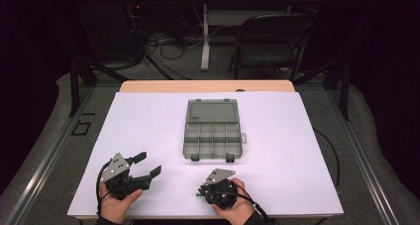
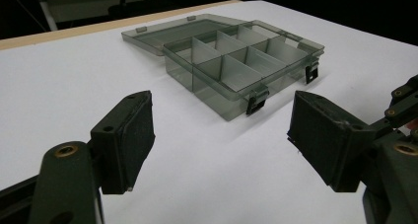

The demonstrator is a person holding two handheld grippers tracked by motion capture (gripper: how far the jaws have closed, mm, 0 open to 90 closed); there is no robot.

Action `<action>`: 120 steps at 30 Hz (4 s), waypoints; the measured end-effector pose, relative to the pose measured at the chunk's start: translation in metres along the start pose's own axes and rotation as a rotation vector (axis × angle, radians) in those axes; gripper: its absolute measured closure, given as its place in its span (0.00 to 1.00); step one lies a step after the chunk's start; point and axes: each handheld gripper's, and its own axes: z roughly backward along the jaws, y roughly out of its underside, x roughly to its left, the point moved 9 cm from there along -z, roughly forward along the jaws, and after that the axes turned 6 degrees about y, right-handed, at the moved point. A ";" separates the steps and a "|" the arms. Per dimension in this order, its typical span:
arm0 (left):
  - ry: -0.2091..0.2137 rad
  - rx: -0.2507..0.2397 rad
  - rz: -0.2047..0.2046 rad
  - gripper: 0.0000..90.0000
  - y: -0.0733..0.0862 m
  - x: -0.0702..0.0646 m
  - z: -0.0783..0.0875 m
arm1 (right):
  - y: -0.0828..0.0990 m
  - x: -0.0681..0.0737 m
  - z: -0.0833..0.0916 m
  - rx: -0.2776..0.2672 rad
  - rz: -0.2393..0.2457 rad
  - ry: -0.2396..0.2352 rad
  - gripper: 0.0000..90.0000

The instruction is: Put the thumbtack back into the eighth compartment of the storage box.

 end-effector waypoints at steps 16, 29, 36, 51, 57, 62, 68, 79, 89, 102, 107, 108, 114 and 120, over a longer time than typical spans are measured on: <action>-0.001 0.000 0.003 0.28 0.000 0.000 0.000 | -0.002 0.001 0.001 -0.005 -0.004 -0.010 0.93; -0.005 0.003 0.005 0.28 0.001 0.001 0.000 | -0.011 -0.008 0.014 -0.046 -0.029 0.000 0.93; -0.004 0.001 0.007 0.28 0.001 0.001 -0.001 | -0.017 -0.019 0.026 -0.081 -0.053 0.016 0.93; -0.007 0.003 0.007 0.28 0.001 0.002 0.000 | -0.024 -0.045 0.042 -0.118 -0.104 0.058 0.93; -0.006 0.003 0.008 0.28 0.001 0.001 -0.001 | -0.028 -0.057 0.049 -0.135 -0.119 0.079 0.93; -0.007 0.003 0.008 0.28 0.001 0.001 -0.001 | -0.029 -0.065 0.053 -0.143 -0.132 0.092 0.93; -0.009 0.004 0.010 0.28 0.001 0.001 -0.001 | -0.032 -0.072 0.057 -0.149 -0.141 0.106 0.93; -0.008 0.005 0.009 0.28 0.001 0.002 -0.001 | -0.039 -0.091 0.064 -0.163 -0.171 0.140 0.93; -0.012 0.006 0.011 0.28 0.001 0.002 -0.001 | -0.045 -0.108 0.064 -0.165 -0.192 0.167 0.93; -0.012 0.006 0.010 0.28 0.001 0.002 -0.001 | -0.049 -0.125 0.055 -0.148 -0.227 0.201 0.93; -0.006 0.009 0.009 0.28 0.002 0.002 -0.001 | -0.051 -0.133 0.050 -0.139 -0.235 0.221 0.93; -0.006 0.009 0.009 0.28 0.002 0.002 -0.001 | -0.051 -0.135 0.049 -0.137 -0.241 0.222 0.93; -0.006 0.010 0.010 0.28 0.002 0.002 -0.002 | -0.050 -0.144 0.044 -0.133 -0.257 0.238 0.93; -0.006 0.011 0.012 0.28 0.002 0.002 -0.002 | -0.048 -0.150 0.037 -0.123 -0.257 0.261 0.93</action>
